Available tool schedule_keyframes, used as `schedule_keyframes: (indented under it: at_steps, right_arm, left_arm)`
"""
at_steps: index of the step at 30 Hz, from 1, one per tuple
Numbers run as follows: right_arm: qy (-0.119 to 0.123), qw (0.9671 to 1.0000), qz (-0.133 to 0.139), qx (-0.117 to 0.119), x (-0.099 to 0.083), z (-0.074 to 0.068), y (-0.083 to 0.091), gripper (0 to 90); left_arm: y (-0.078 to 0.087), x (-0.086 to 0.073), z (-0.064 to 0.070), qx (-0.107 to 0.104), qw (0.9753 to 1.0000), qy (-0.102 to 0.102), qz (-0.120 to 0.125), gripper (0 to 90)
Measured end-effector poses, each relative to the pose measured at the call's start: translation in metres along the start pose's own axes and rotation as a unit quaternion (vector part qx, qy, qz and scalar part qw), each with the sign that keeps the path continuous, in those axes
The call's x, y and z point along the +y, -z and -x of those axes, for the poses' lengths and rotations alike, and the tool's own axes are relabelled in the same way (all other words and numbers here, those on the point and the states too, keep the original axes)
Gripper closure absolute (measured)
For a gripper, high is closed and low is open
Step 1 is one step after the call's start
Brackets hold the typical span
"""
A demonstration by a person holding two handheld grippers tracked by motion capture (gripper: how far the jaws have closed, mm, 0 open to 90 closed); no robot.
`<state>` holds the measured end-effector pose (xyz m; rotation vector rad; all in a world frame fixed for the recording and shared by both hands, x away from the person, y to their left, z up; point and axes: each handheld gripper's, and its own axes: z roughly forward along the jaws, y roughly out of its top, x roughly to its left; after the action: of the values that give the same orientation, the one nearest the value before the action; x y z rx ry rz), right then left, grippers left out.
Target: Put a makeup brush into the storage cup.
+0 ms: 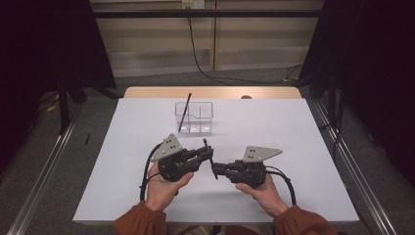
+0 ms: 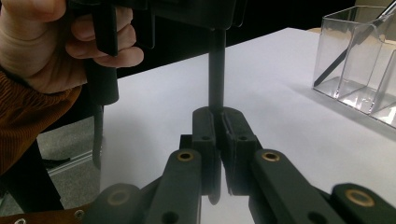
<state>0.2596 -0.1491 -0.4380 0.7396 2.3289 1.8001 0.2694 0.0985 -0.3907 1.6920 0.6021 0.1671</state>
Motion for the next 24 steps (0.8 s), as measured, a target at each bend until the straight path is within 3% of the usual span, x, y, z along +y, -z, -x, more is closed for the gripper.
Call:
schedule_keyframes:
  at_steps: [13, 24]
  right_arm:
    - [0.001, 1.0, 0.001, -0.006, 0.0001, 0.0009, 0.0021, 81.1]
    - [0.0, 1.0, 0.002, -0.01, 0.0016, 0.0004, 0.0041, 67.8]
  left_arm:
    - [-0.0006, 0.0024, 0.002, -0.011, 0.9999, 0.0, -0.005, 84.1]
    - [0.0, 0.0029, 0.0014, -0.011, 0.9999, 0.001, -0.005, 84.1]
